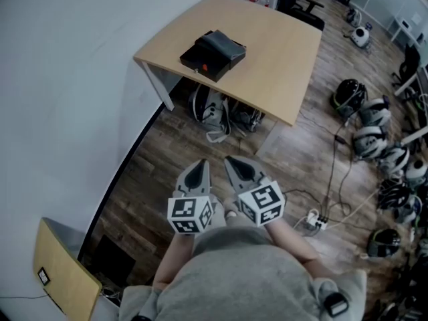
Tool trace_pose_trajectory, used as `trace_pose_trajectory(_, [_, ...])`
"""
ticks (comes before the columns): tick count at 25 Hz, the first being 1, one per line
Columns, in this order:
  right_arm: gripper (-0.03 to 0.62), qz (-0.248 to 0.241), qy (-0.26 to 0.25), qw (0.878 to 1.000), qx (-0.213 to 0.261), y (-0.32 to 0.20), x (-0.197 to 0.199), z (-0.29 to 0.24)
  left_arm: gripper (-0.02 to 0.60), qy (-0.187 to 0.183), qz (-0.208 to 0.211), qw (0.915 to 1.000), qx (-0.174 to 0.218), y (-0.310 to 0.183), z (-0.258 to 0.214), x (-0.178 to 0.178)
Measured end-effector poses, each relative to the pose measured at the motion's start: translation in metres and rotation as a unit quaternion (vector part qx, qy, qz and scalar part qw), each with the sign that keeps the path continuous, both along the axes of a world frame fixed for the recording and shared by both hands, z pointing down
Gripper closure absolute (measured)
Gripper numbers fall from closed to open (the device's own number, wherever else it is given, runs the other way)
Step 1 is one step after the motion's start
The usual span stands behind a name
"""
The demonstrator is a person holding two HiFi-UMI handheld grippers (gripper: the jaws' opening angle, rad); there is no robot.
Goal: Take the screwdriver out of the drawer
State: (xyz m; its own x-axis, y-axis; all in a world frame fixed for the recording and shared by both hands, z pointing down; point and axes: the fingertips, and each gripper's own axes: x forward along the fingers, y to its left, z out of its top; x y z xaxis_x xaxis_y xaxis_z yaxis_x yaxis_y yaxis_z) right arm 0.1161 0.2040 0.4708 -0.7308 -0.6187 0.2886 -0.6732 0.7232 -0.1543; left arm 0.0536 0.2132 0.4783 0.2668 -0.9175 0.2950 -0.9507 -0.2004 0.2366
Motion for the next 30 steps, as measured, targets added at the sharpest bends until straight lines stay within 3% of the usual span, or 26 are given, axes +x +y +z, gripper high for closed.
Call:
trace_pose_trajectory(8, [0.595, 0.02, -0.014, 1.0, -0.009, -0.042, -0.014, 0.004, 0.581, 0.006, 0.001, 1.0, 0.0, -0.038, 0.005, -0.019])
trace_pose_trajectory(30, [0.595, 0.046, -0.016, 0.999, -0.005, -0.223, -0.083, -0.015, 0.581, 0.013, 0.035, 0.9993, 0.001, -0.227, -0.011, -0.087])
